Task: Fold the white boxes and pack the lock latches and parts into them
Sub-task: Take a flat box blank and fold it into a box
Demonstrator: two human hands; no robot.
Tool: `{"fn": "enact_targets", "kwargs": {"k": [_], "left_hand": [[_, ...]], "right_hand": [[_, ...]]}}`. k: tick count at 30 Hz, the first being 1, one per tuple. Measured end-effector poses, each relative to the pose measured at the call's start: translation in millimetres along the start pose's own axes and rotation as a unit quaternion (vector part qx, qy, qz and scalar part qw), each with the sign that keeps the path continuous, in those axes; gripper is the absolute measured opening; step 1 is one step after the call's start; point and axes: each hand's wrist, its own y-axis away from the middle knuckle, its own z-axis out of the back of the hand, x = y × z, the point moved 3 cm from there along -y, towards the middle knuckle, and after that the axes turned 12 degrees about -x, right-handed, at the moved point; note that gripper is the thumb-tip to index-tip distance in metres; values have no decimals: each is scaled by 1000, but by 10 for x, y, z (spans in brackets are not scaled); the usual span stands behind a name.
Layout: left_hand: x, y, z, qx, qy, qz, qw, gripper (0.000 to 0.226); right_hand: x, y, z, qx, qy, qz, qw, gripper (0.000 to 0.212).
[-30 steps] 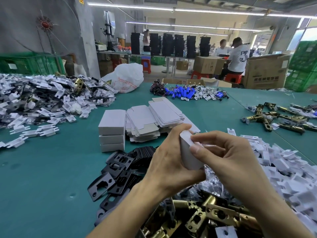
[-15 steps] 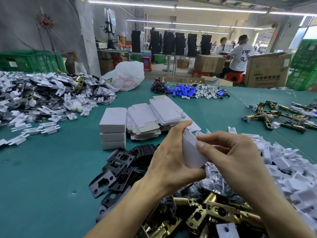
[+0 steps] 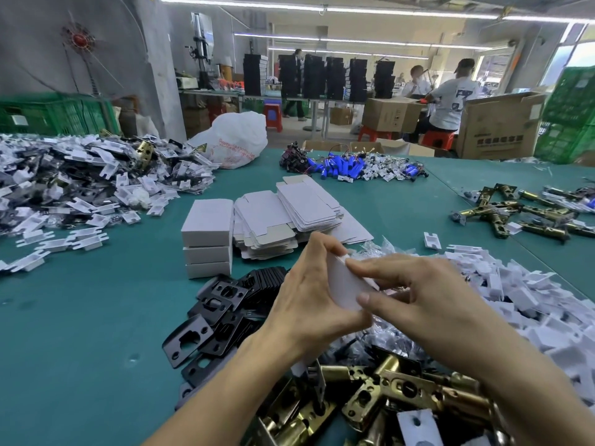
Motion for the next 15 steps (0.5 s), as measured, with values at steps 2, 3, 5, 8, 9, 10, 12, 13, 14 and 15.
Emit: {"fn": "enact_targets", "kwargs": {"k": [2, 3, 5, 8, 9, 10, 12, 13, 14, 15], "left_hand": [[-2, -5, 12, -18, -1, -8, 1000, 64], [-5, -9, 18, -30, -8, -14, 999, 64], [-26, -13, 28, -48, -31, -40, 998, 62], [-103, -21, 56, -64, -46, -95, 992, 54], [-134, -30, 69, -72, -42, -105, 991, 52], [-160, -42, 83, -81, -35, -110, 990, 52], [-204, -75, 116, -100, -21, -119, 988, 52], [-224, -87, 142, -110, -18, -121, 986, 53], [-249, -109, 167, -117, -16, -124, 985, 54], [-272, -126, 188, -121, -16, -126, 985, 55]], "right_hand": [[-25, -3, -1, 38, -24, -19, 999, 46], [-40, 1, -9, 60, -40, -31, 997, 48], [-55, 5, -17, 86, -67, -48, 993, 49], [-52, -10, 1, 79, -123, -48, 988, 49], [-46, -16, 3, 77, -142, -42, 986, 49], [-35, -20, 0, 73, -162, -35, 983, 47], [-9, -21, -22, 38, -219, -25, 975, 43], [9, -14, -41, 9, -248, -25, 968, 41], [31, -13, -44, -23, -269, -23, 963, 36], [50, -8, -44, -51, -283, -17, 958, 31]]}}
